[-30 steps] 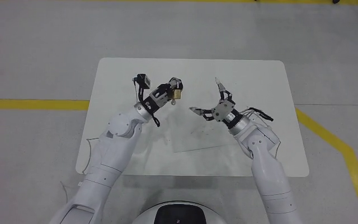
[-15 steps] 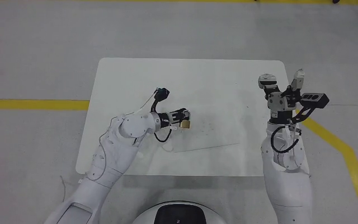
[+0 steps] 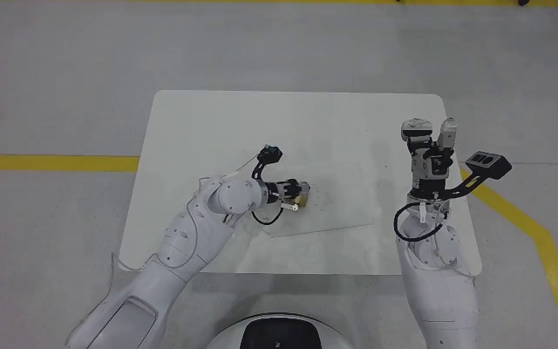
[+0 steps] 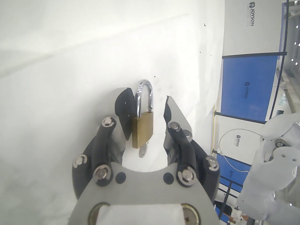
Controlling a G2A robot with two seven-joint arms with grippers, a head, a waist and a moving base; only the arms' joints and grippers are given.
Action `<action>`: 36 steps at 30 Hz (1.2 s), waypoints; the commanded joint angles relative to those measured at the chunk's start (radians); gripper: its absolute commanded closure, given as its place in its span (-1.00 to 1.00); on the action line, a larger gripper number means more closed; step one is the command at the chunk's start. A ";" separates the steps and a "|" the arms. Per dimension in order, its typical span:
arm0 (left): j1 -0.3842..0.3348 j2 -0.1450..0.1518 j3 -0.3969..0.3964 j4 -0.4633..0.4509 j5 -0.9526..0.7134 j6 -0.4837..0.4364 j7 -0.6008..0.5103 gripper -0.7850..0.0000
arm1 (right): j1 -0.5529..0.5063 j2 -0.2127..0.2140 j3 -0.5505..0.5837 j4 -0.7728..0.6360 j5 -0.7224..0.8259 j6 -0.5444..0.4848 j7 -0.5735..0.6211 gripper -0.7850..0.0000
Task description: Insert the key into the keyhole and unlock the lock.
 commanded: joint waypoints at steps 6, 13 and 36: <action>0.099 0.035 -0.099 -0.167 0.014 0.019 0.035 -1.00 | 0.000 0.000 0.000 0.000 0.000 0.000 0.000 -1.00; 0.340 0.089 -0.322 -0.467 -0.002 -0.083 0.191 -1.00 | 0.000 0.000 0.000 0.000 0.000 0.000 0.000 -1.00; 0.552 0.120 -0.532 -0.646 0.167 -0.159 0.536 -1.00 | 0.004 0.004 0.037 0.020 -0.206 0.002 -0.047 -1.00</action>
